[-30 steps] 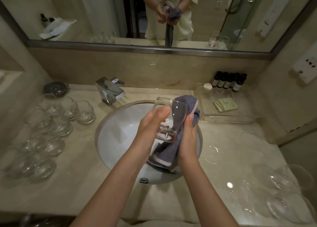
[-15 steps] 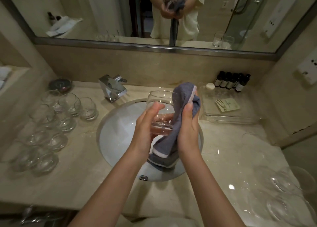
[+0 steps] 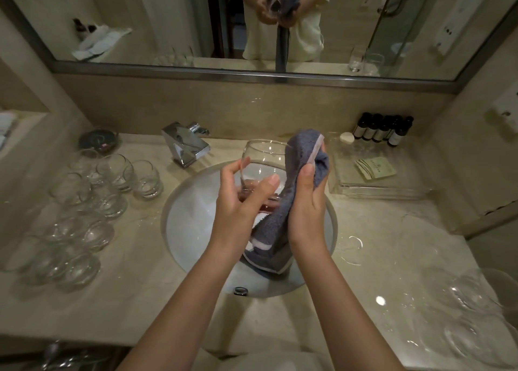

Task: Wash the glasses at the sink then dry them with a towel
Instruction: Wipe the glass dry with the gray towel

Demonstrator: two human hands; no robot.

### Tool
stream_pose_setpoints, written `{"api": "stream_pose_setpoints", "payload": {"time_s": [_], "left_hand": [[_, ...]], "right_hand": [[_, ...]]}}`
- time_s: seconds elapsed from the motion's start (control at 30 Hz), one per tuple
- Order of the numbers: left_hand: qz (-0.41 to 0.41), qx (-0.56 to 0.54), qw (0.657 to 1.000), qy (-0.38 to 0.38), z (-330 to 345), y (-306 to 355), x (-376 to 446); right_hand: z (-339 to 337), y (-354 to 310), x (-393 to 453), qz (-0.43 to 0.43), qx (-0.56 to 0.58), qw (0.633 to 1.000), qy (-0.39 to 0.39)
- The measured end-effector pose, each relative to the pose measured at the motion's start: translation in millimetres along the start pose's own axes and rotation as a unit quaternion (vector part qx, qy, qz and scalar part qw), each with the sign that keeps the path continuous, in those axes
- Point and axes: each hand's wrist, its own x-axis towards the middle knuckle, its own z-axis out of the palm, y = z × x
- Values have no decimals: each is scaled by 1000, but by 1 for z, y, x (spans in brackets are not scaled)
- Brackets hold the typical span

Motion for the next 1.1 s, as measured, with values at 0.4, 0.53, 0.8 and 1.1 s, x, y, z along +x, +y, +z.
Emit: {"api": "stream_pose_setpoints", "payload": {"time_s": [0.4, 0.53, 0.8, 1.1], "left_hand": [[-145, -163, 975, -40, -19, -3, 9], [-143, -146, 979, -25, -29, 4, 23], [-92, 60, 994, 20, -36, 7, 46], [-138, 164, 975, -52, -30, 16, 57]], "right_hand": [[-16, -2, 3, -29, -6, 999, -17], [-25, 1, 2, -86, -44, 995, -28], [-28, -3, 4, -102, -71, 989, -80], [-19, -1, -4, -86, -151, 973, -154]]}}
